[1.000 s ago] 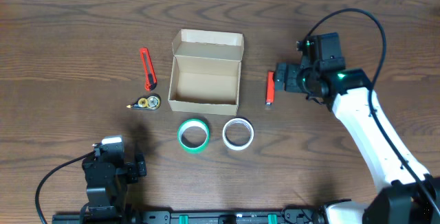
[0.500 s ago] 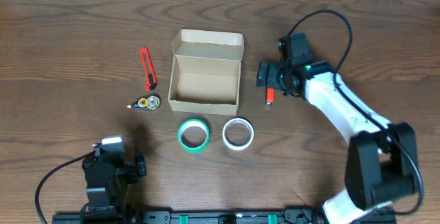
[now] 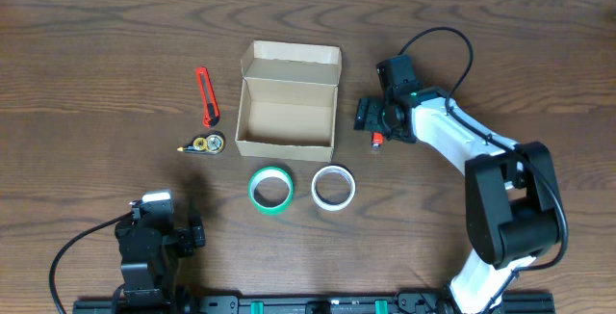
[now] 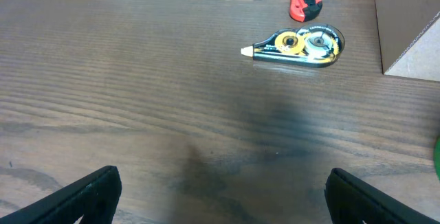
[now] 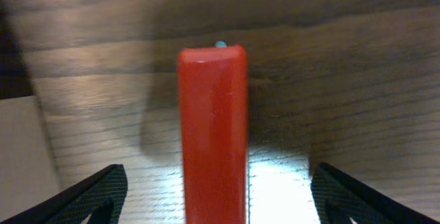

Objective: Pack container
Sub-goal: 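Reach the right gripper to the red stapler and grasp it, then carry the red stapler into the cardboard box and release it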

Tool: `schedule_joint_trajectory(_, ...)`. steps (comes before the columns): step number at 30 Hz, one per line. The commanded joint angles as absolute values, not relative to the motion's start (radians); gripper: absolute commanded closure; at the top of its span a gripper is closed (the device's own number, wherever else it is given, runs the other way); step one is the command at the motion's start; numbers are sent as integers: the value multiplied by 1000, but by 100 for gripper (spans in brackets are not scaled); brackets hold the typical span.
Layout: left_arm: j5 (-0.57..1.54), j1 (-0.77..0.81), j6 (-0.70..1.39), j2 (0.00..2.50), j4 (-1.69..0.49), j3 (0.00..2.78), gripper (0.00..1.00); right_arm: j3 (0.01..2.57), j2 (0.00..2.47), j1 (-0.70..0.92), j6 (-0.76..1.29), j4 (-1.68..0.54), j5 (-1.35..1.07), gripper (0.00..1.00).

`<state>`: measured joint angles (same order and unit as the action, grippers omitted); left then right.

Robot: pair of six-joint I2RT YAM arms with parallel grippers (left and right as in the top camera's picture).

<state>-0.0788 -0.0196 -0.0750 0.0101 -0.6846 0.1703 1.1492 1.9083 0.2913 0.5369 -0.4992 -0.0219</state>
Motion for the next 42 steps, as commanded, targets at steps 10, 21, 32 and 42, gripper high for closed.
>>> schedule_joint_trajectory(10, -85, -26, -64, 4, -692, 160, 5, 1167, 1974, 305, 553, -508, -9, 60)
schedule_joint_trajectory(21, -85, -26, -64, 4, -692, 160, 5, 1178, 1954, 305, 410, -521, -119, 96)
schedule_joint_trajectory(32, -85, -26, -64, 4, -692, 160, 5, 1199, 1745, 327, 358, -581, -182, 98)
schedule_joint_trajectory(42, -85, -26, -64, 4, -692, 160, 5, 1393, 1692, 433, 203, -692, -192, 93)
